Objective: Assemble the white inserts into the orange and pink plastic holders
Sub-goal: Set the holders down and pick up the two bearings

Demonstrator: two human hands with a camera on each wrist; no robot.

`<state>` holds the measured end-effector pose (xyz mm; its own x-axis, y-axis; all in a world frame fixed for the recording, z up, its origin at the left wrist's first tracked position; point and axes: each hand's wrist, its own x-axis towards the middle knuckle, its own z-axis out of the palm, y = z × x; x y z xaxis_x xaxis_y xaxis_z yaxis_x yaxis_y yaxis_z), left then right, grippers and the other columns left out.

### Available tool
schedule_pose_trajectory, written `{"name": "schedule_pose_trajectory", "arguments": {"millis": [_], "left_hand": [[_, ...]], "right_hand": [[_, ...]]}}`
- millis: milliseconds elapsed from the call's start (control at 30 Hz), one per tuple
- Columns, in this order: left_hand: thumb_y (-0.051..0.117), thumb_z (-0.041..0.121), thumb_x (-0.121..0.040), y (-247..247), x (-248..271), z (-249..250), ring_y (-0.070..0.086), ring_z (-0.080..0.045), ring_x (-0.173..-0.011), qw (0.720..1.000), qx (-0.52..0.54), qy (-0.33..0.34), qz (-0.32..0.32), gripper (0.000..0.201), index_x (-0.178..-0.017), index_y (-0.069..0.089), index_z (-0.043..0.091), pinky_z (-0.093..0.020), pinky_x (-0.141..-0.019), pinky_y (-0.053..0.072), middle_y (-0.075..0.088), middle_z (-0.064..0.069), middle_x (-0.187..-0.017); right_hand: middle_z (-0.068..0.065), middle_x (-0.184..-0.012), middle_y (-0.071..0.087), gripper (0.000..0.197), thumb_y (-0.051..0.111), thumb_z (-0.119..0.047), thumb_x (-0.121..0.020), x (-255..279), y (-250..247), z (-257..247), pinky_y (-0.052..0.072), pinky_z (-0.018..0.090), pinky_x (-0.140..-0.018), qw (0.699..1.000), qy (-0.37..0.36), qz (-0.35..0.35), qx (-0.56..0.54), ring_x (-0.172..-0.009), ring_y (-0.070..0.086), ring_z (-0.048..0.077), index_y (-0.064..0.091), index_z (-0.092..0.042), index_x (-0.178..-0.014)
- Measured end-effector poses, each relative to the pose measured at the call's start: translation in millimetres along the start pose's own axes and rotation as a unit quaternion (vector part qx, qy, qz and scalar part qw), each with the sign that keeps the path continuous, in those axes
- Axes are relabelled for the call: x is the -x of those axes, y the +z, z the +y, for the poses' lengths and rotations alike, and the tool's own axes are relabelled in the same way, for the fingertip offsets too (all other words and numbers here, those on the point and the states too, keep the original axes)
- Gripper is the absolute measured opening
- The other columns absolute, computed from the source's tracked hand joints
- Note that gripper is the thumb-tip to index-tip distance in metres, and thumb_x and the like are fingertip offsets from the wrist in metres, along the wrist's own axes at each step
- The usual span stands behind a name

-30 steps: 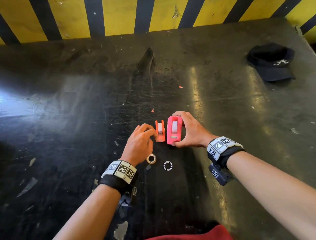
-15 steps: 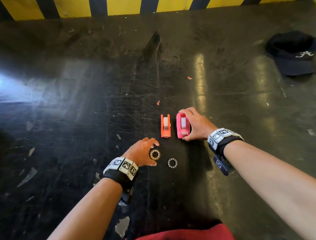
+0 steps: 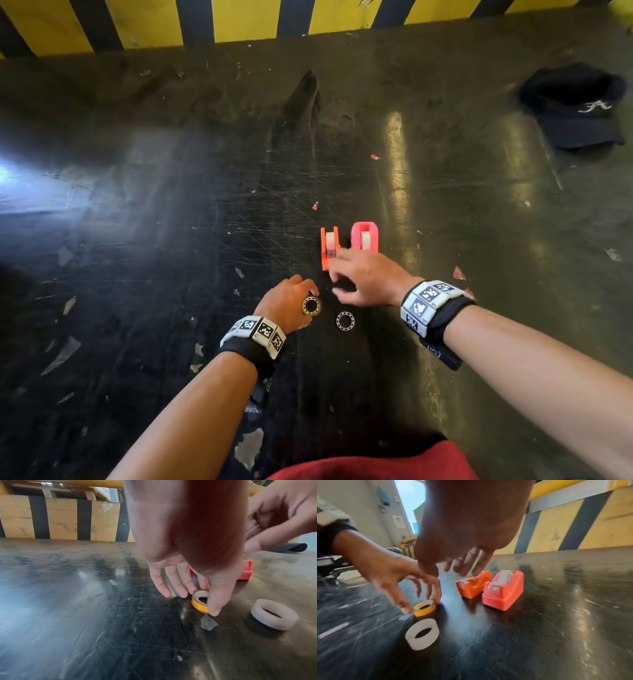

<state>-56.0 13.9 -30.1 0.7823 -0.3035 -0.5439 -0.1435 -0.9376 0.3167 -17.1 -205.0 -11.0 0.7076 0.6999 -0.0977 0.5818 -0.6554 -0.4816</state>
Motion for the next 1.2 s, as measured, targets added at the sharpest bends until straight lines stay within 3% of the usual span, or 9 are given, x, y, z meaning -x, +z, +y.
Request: {"name": "schedule_pose_trajectory", "arguments": {"millis": [133,233,500,667,767,933,1200], "left_hand": [[0.082,0.025,-0.082,5.3,5.3,1.2,0.063,-0.023,-0.113,1.000,0.004,-0.005,0.028,0.056,-0.132,0.056,0.026,-0.035,-0.092,0.056,0.058,-0.002,-0.125],[0.081,0.027,-0.083,9.0,8.1,1.0,0.062,-0.021,-0.113,0.999,0.013,-0.013,0.033,0.056,-0.132,0.055,0.028,-0.034,-0.093,0.056,0.057,0.000,-0.126],[0.080,0.030,-0.083,9.6,10.9,-4.8,0.063,-0.021,-0.110,0.999,0.032,-0.020,0.035,0.050,-0.128,0.058,0.028,-0.038,-0.092,0.057,0.059,0.001,-0.123],[0.076,0.030,-0.083,-23.2,4.9,-25.3,0.066,-0.029,-0.108,0.995,0.054,-0.040,0.079,0.044,-0.124,0.061,0.024,-0.046,-0.092,0.056,0.062,-0.005,-0.119],[0.076,0.032,-0.083,-46.1,-4.3,-41.2,0.065,-0.029,-0.108,0.990,0.065,-0.059,0.108,0.042,-0.123,0.063,0.024,-0.048,-0.092,0.055,0.063,-0.005,-0.118],[0.076,0.034,-0.084,-62.5,-22.4,-63.8,0.065,-0.031,-0.109,0.986,0.072,-0.078,0.131,0.041,-0.121,0.064,0.023,-0.048,-0.092,0.056,0.064,-0.007,-0.118],[0.078,0.034,-0.083,-61.1,-49.0,-87.3,0.064,-0.029,-0.112,0.987,0.073,-0.089,0.109,0.044,-0.123,0.063,0.023,-0.047,-0.093,0.056,0.064,-0.006,-0.120]], "right_hand": [[-0.002,-0.112,0.057,0.043,0.084,-0.037,-0.080,5.1,14.3,-13.9,0.054,0.038,-0.073,0.977,0.047,-0.205,0.009,-0.089,0.056,0.017,0.060,-0.024,-0.113],[0.000,-0.120,0.052,0.057,0.088,-0.032,-0.077,11.2,27.2,-16.4,0.055,0.041,-0.079,0.966,0.067,-0.249,0.022,-0.098,0.060,0.023,0.055,-0.026,-0.123],[0.001,-0.113,0.057,0.033,0.080,-0.029,-0.086,16.7,37.4,-17.5,0.055,0.041,-0.077,0.977,0.062,-0.205,0.000,-0.097,0.064,0.027,0.062,-0.023,-0.112],[-0.002,-0.110,0.060,0.032,0.079,-0.035,-0.087,-31.3,-0.2,-24.9,0.052,0.035,-0.076,0.991,0.065,-0.120,-0.009,-0.098,0.063,0.023,0.063,-0.024,-0.113],[0.000,-0.114,0.064,0.034,0.077,-0.036,-0.088,-70.9,-15.2,-27.3,0.049,0.037,-0.083,0.994,0.068,-0.075,0.036,-0.105,0.064,0.025,0.064,-0.023,-0.117],[-0.001,-0.115,0.067,0.032,0.076,-0.041,-0.088,-115.6,-6.9,-25.1,0.040,0.041,-0.089,0.983,0.086,-0.082,0.138,-0.109,0.064,0.027,0.064,-0.026,-0.114],[0.000,-0.110,0.070,0.030,0.076,-0.042,-0.089,-142.1,16.6,-12.0,0.040,0.045,-0.092,0.976,0.099,-0.110,0.162,-0.104,0.064,0.026,0.065,-0.025,-0.112]]}}
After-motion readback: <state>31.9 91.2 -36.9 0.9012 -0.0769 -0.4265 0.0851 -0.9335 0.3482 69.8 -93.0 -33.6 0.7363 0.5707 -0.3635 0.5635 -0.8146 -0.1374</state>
